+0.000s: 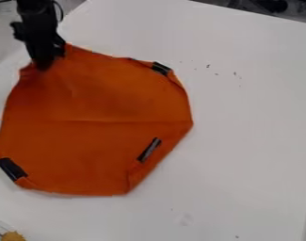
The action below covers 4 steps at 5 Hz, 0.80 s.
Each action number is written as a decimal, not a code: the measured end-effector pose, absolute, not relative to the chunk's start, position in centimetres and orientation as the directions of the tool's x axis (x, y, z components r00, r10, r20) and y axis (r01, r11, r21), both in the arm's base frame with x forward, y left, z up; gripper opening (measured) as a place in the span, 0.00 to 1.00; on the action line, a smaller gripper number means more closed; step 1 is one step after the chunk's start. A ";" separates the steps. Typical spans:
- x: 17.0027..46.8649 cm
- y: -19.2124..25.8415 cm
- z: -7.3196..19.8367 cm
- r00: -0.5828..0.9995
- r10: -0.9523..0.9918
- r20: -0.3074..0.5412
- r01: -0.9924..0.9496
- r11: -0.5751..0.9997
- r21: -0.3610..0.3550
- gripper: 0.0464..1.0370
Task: Fold the cloth from top left to bottom right
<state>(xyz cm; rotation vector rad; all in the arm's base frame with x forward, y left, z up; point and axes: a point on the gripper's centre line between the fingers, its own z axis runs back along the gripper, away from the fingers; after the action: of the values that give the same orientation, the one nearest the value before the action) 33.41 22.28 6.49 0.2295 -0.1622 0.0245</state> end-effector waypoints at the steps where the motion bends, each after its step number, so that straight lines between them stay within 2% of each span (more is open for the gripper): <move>1: 32.7 19.1 8.0 0.982 0.003 0.188 -0.048 0.971 0.235 0.04; 2: 30.4 15.6 7.7 0.973 0.048 0.225 -0.093 0.977 0.191 0.04; 4: 25.7 7.1 2.5 0.970 0.079 0.229 -0.098 0.993 0.072 0.04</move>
<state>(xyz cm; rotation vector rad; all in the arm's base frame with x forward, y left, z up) 25.73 7.14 2.48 0.0831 -0.2282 0.0897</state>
